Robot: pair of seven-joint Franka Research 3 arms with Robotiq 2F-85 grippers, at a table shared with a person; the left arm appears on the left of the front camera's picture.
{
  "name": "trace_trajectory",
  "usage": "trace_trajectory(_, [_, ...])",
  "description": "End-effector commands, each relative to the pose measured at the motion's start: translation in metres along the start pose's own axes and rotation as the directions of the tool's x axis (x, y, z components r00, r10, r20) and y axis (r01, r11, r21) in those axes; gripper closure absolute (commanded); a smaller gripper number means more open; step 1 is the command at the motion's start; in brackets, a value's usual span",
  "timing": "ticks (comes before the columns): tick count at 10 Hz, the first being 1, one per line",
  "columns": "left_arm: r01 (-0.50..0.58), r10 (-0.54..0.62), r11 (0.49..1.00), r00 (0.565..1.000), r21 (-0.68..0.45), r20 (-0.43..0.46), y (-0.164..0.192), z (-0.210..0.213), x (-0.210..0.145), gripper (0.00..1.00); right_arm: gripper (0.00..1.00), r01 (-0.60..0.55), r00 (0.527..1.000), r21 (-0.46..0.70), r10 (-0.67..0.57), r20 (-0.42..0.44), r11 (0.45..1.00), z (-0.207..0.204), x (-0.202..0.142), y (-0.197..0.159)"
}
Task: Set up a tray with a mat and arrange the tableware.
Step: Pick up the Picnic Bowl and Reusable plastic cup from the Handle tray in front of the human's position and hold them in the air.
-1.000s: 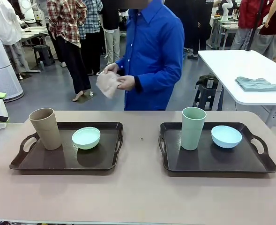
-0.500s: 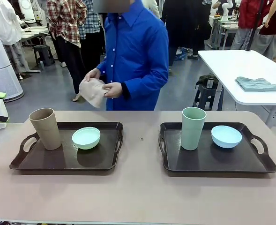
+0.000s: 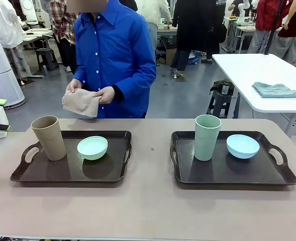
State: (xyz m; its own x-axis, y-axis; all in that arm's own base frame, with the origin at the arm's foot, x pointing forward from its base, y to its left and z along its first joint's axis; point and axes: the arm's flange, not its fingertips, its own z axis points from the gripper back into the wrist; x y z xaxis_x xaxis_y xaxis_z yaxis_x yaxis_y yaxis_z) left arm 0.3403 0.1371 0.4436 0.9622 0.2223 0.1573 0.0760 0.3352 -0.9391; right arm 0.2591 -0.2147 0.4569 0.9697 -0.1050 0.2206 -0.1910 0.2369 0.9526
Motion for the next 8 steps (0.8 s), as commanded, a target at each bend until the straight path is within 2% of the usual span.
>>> trace_trajectory(1, [0.012,-0.012,1.0,1.0,-0.021,0.005,-0.0007,0.0035,0.0012,0.0,0.0,-0.019,1.0,0.025,0.019,0.012,1.0,-0.0014,-0.0001,-0.002])
trace_trajectory(8, [0.012,-0.012,1.0,1.0,-0.021,0.005,-0.0007,0.0035,0.0012,0.0,0.0,-0.019,1.0,0.025,0.019,0.012,1.0,-0.0014,-0.0001,-0.002])
